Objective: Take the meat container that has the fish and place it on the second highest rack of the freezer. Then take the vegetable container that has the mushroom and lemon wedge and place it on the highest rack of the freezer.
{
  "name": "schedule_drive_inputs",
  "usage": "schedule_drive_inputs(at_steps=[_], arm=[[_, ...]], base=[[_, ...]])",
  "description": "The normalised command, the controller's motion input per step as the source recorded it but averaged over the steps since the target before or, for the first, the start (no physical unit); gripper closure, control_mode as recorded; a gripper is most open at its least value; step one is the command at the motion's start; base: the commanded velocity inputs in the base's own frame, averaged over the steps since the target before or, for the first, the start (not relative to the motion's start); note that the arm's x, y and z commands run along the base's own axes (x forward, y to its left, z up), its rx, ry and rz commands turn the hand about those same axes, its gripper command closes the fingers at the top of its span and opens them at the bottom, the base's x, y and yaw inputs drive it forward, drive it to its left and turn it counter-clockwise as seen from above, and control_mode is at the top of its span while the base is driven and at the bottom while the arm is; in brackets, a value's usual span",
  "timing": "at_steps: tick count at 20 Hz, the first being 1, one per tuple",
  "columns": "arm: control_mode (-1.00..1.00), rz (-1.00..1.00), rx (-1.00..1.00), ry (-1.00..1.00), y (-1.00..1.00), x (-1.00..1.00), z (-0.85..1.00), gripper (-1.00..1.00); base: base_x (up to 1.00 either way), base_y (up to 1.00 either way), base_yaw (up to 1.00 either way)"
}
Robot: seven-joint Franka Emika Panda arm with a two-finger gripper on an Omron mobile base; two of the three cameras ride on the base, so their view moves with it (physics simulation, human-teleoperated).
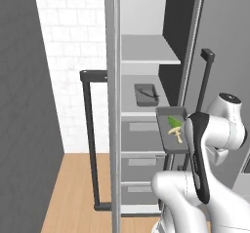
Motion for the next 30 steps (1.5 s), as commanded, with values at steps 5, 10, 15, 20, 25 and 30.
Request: schedule_drive_inputs(at_steps=[5, 10, 15, 20, 25, 30], arm=[[1.0, 0.0, 0.0, 0.0, 0.0, 0.0, 0.0, 1.0], [1.0, 0.0, 0.0, 0.0, 0.0, 0.0, 0.0, 1.0], [1.0, 0.0, 0.0, 0.0, 0.0, 0.0, 0.0, 1.0], [1.0, 0.0, 0.0, 0.0, 0.0, 0.0, 0.0, 1.0], [-1.0, -0.03, 0.0, -0.02, 0.02, 0.18, 0.33, 1.0], [-1.0, -0.13, 0.0, -0.18, 0.0, 0.47, 1.0, 1.0]], base=[[0.27, 0.37, -0.04], [0.0, 0.61, -0.01], [0.01, 0.09, 0.13], [0.64, 0.19, 0.0], [0.33, 0.1, -0.02], [0.0, 0.0, 0.0]])
